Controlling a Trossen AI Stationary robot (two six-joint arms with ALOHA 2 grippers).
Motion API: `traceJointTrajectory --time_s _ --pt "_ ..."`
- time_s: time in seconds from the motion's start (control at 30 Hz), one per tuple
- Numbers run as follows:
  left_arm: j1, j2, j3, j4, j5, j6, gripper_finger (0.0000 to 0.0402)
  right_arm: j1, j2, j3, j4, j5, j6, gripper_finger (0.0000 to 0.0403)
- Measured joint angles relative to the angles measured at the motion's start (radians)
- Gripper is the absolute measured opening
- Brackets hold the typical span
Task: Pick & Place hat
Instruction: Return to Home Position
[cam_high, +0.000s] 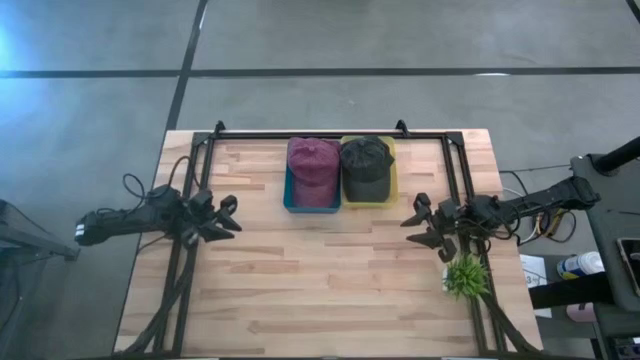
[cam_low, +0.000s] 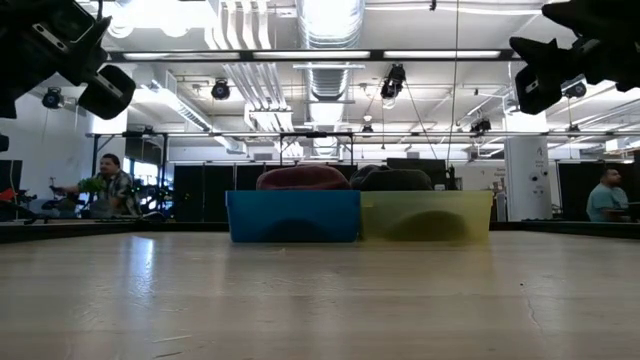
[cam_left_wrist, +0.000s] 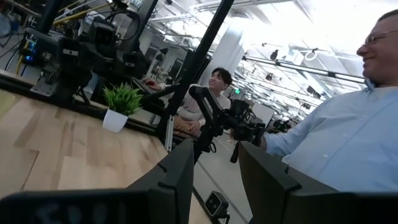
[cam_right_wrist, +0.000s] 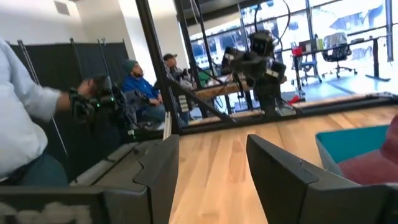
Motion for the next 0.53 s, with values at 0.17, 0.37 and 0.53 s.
traceJointTrajectory --time_s 0.17,0.37,0.53 --pt "0.000 0.008 0.000 0.000 -0.001 -0.002 0.0122 0.000 0.012 0.000 -0.011 0.000 0.000 0.0180" --pt "0.000 0.008 0.000 -0.004 -0.001 -0.002 0.0122 0.000 0.013 0.000 -0.011 0.001 0.000 0.0184" --pt "0.003 -0.001 -0.009 -0.002 -0.002 -0.002 0.0122 0.000 -0.053 0.000 -0.012 0.003 0.000 0.0184"
